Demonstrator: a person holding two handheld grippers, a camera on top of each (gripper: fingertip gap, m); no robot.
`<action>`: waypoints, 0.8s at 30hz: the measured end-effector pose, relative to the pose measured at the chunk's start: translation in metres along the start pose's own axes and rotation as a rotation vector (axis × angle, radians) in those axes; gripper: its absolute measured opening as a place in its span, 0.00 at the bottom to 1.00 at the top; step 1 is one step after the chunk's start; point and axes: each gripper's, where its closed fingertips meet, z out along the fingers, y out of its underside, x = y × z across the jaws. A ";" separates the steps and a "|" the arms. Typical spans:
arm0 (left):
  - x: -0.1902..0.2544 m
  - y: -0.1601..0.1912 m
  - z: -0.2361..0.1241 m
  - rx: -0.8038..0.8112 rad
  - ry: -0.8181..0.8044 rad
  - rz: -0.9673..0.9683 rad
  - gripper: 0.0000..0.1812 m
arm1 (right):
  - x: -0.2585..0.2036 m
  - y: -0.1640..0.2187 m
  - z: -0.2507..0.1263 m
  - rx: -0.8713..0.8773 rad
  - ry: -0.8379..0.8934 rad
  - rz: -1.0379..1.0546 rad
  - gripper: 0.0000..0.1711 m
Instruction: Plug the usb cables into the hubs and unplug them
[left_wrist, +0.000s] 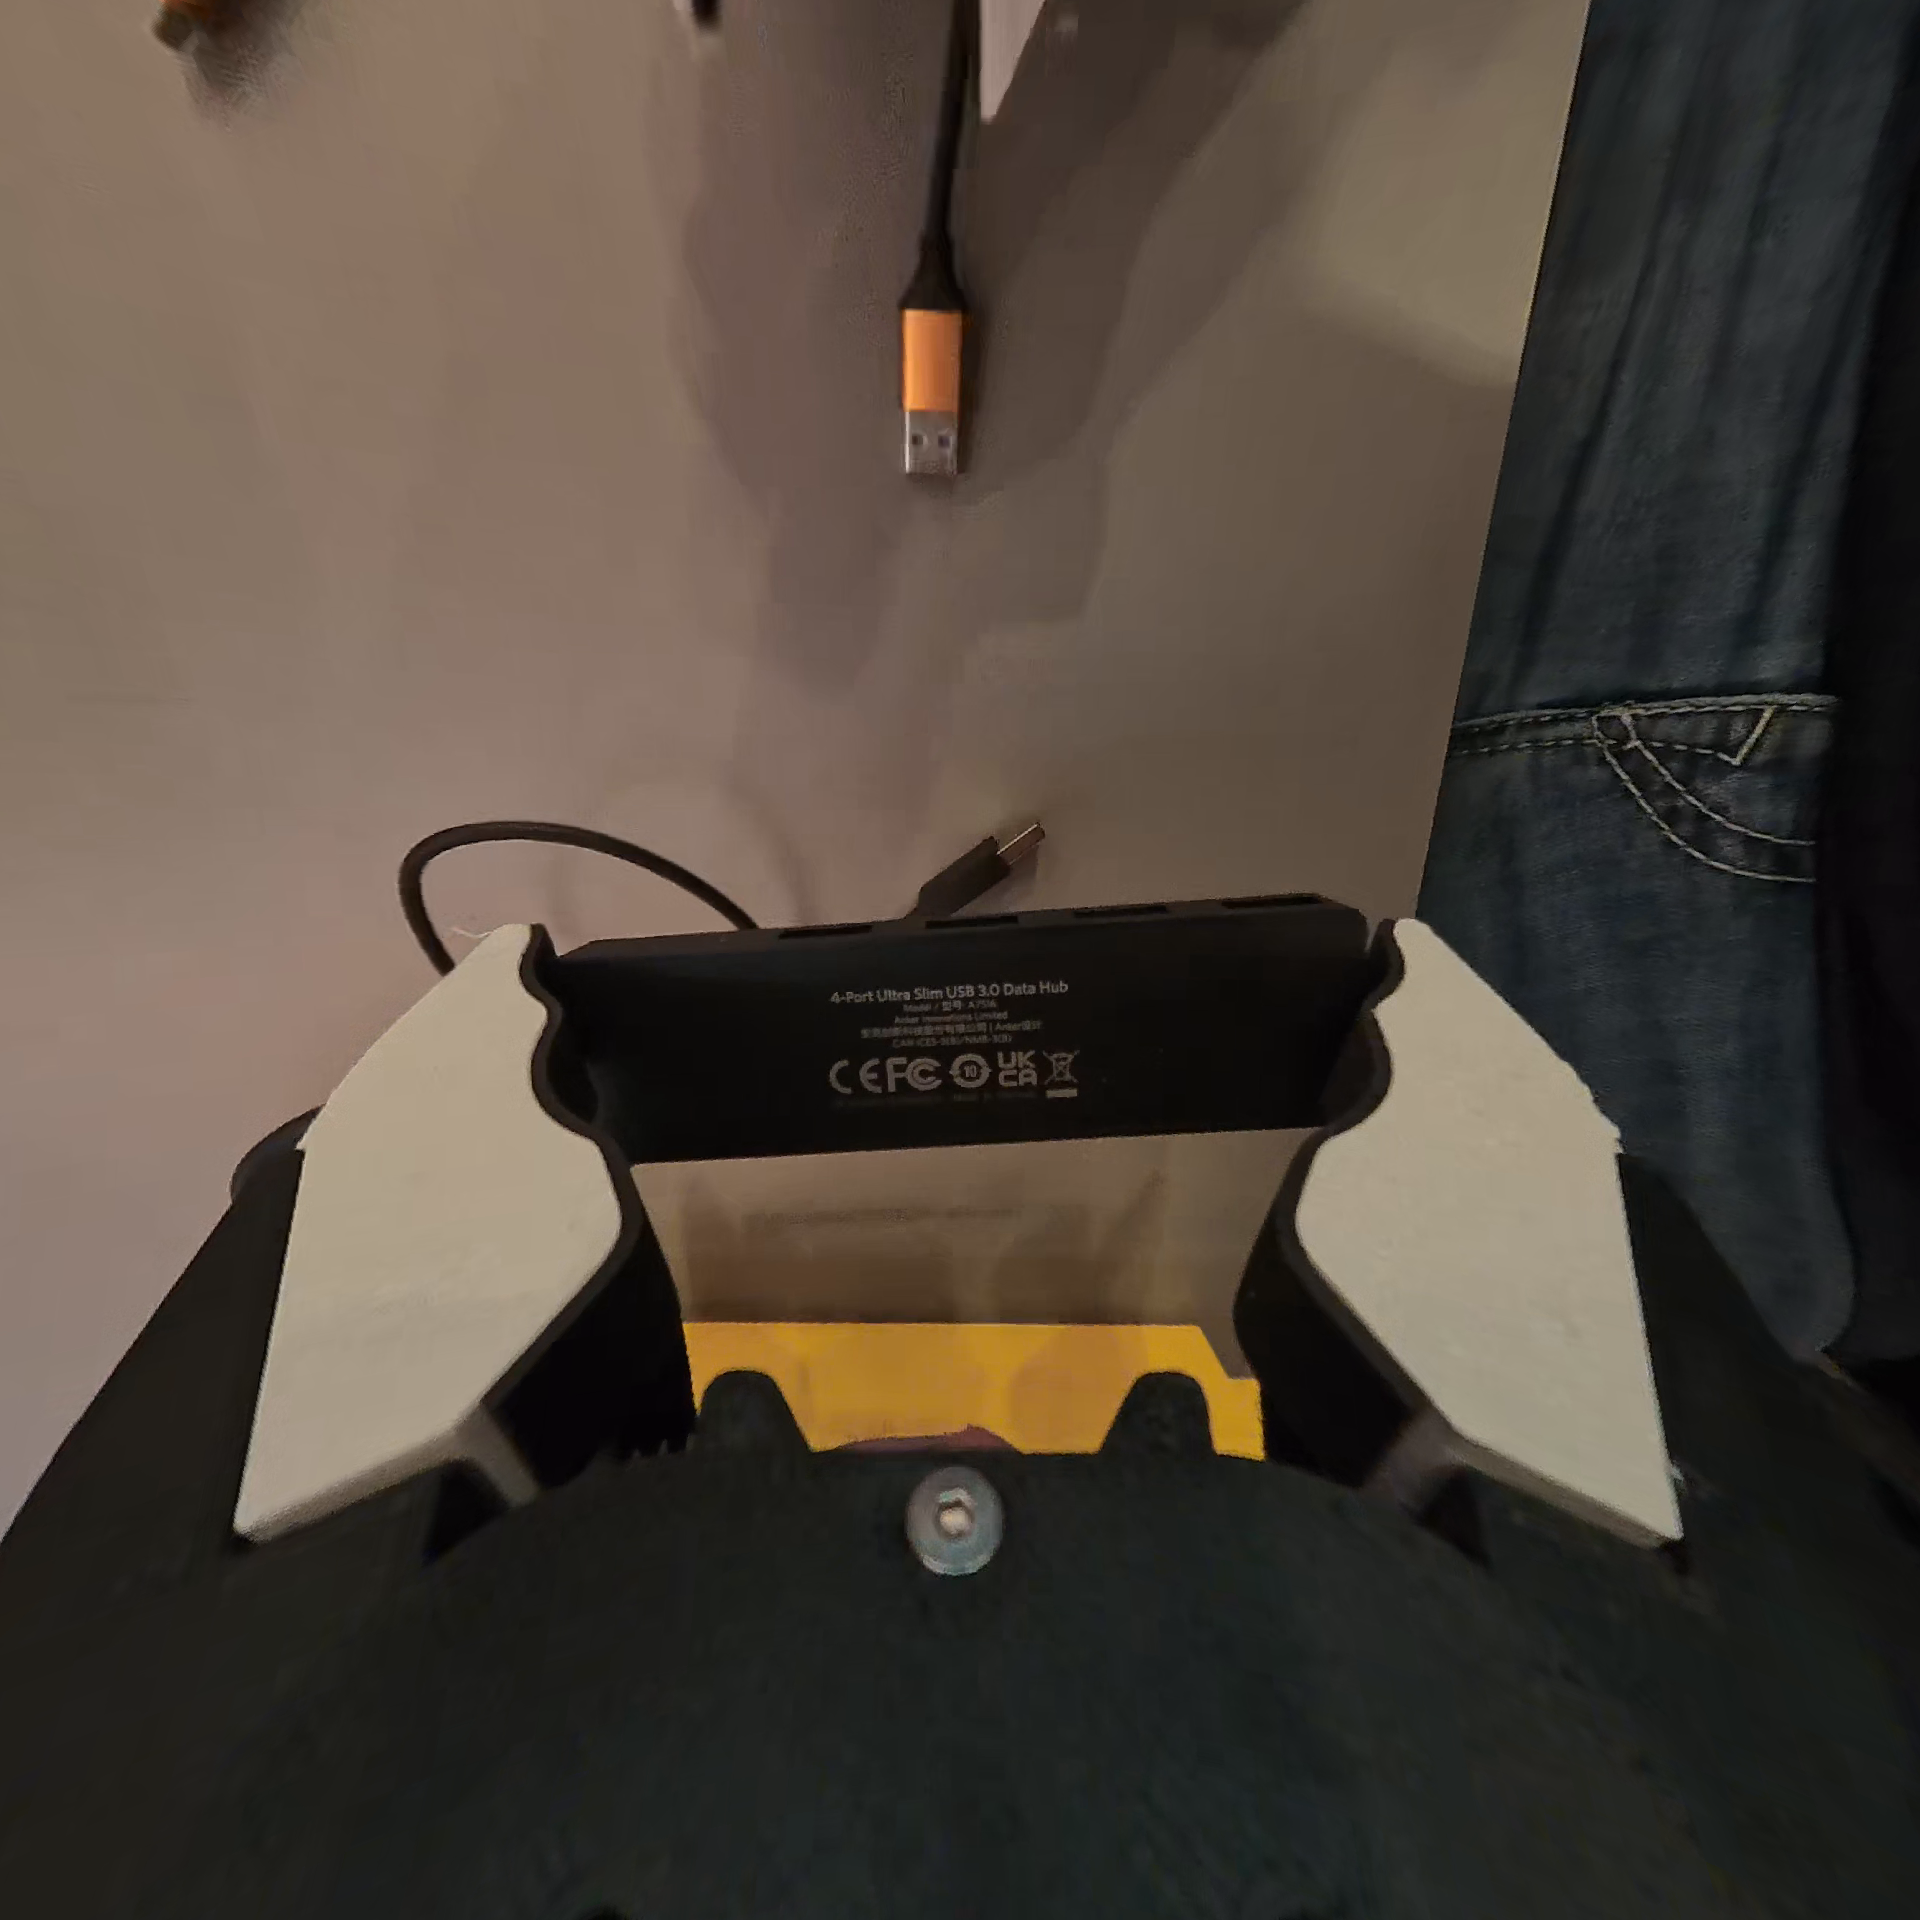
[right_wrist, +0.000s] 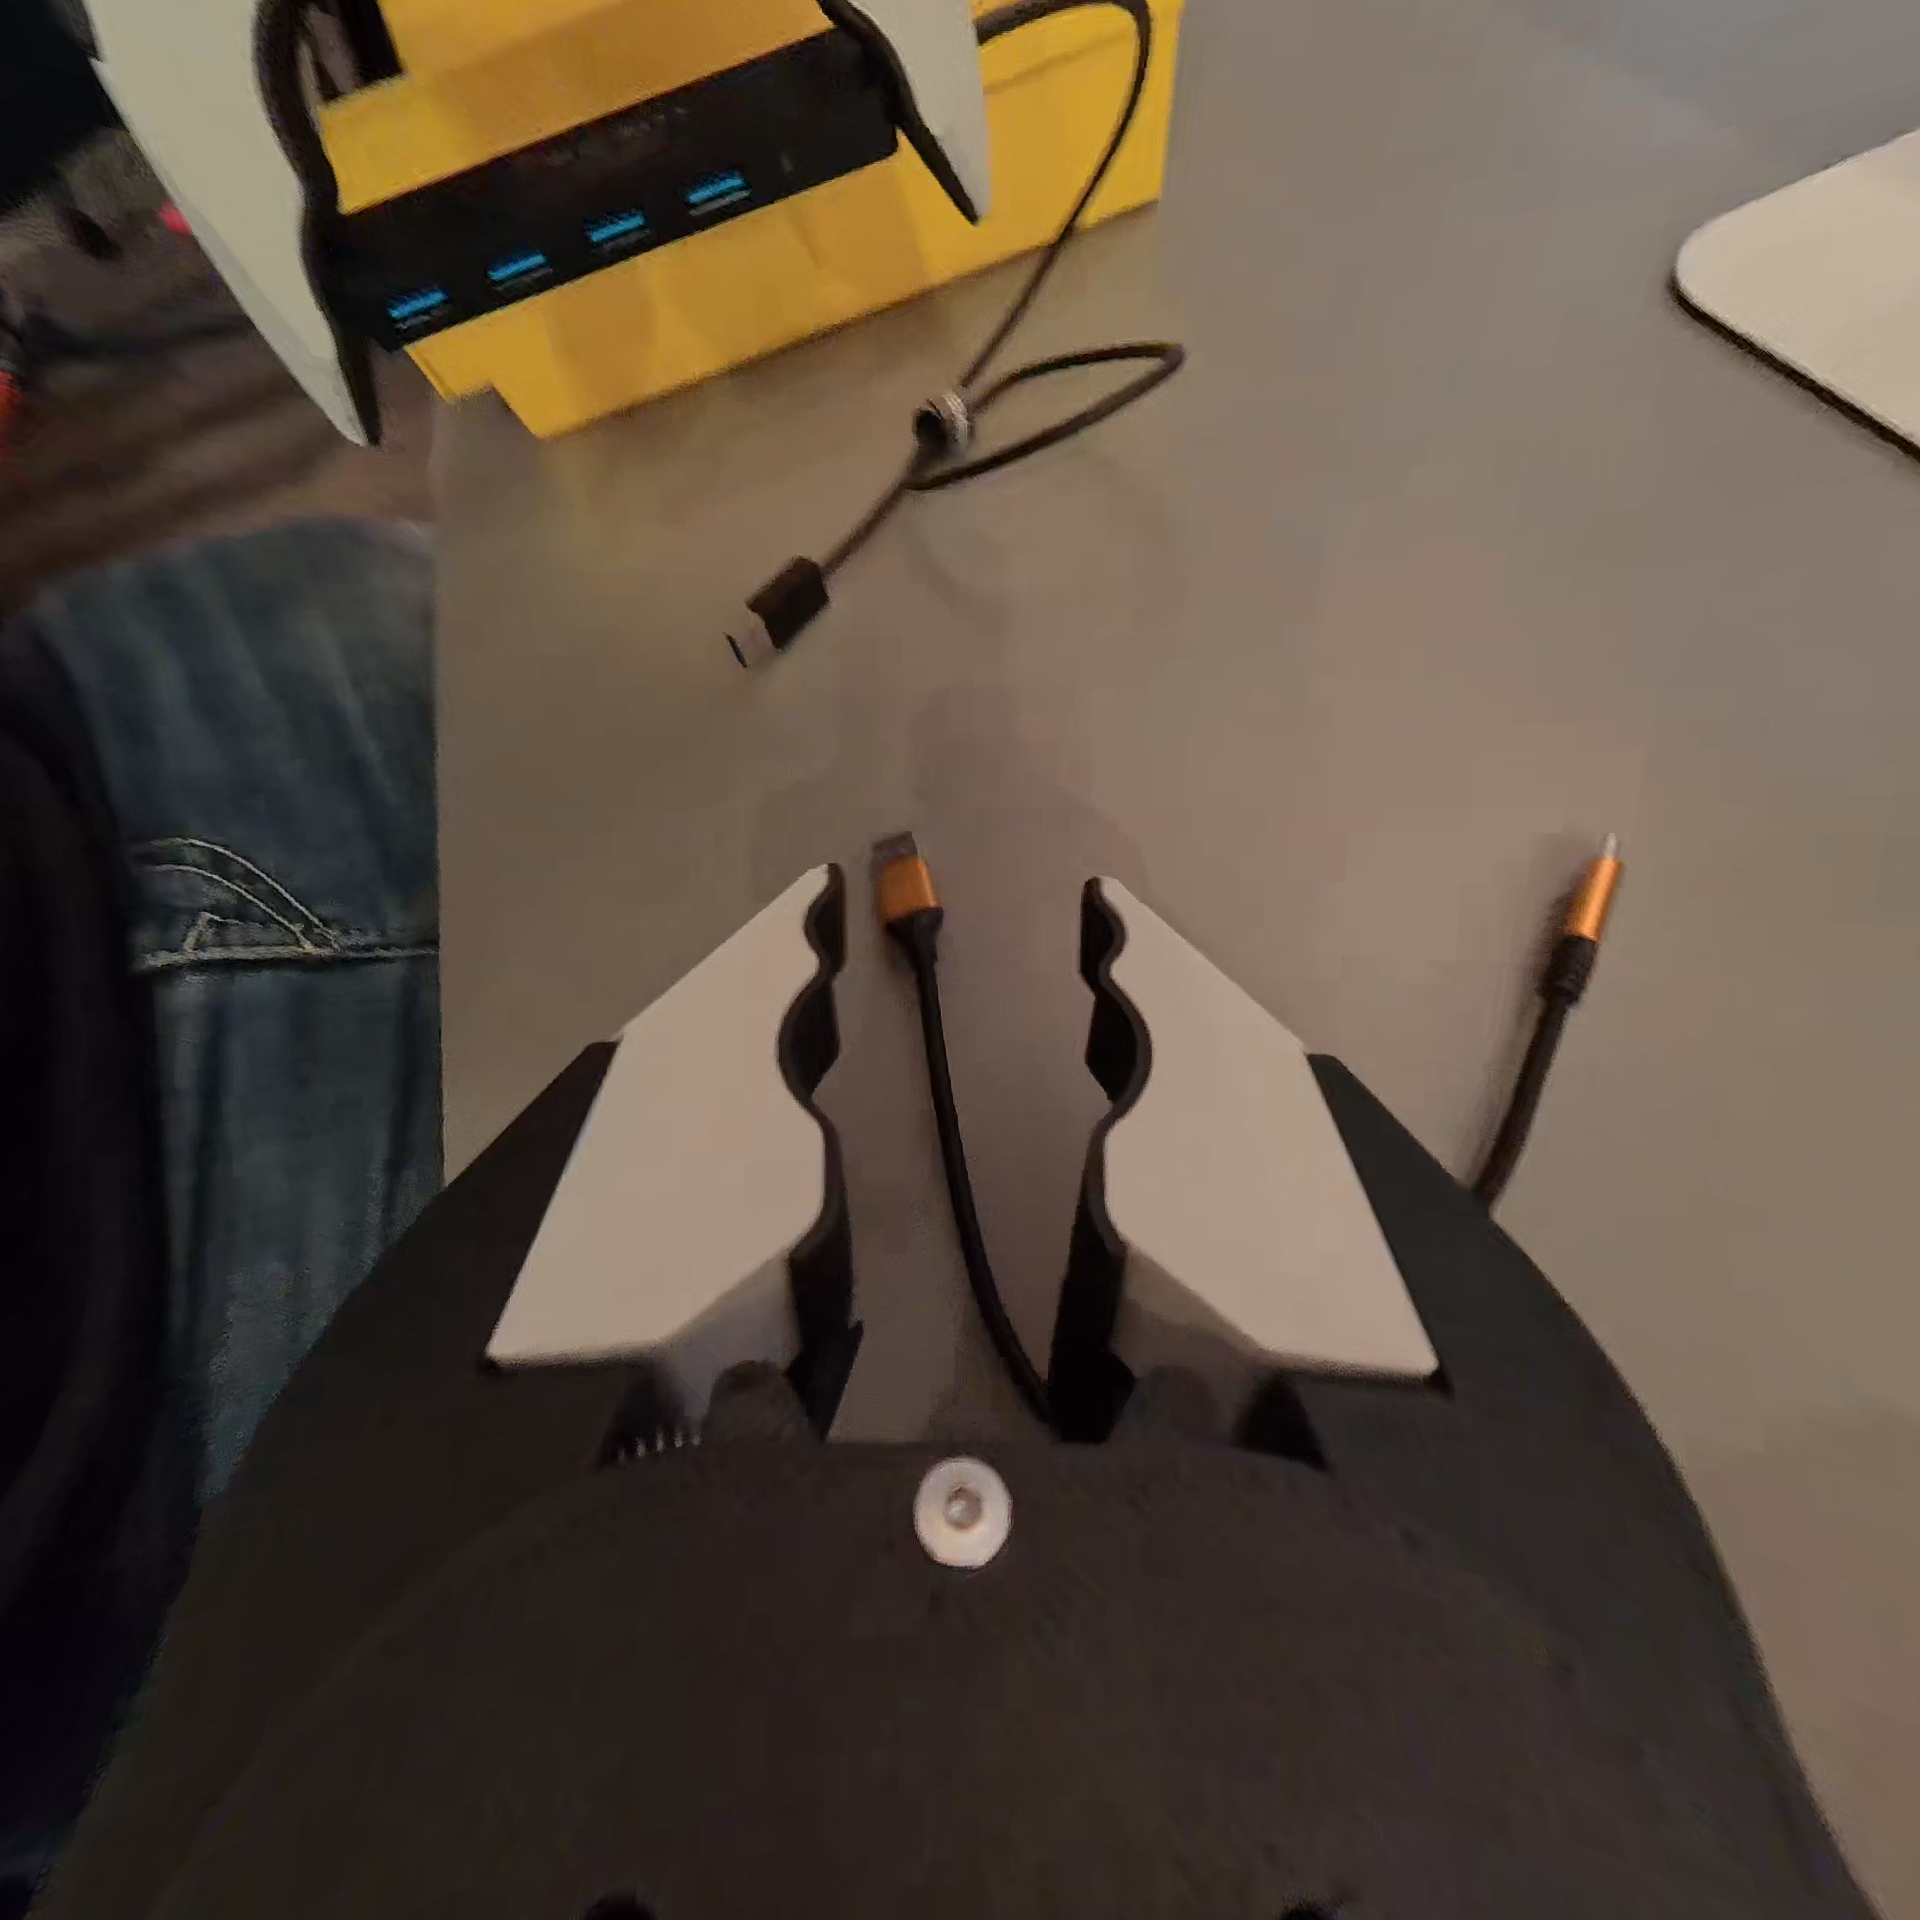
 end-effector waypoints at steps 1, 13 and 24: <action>0.002 0.000 0.002 0.004 0.000 -0.002 0.75 | 0.003 0.003 -0.004 -0.033 0.042 -0.006 0.33; 0.017 -0.009 0.004 0.075 0.008 0.009 0.75 | 0.062 0.057 -0.013 -0.302 0.309 0.017 0.61; 0.018 -0.011 0.006 0.122 -0.002 -0.007 0.76 | 0.052 0.042 -0.012 -0.227 0.258 0.008 0.04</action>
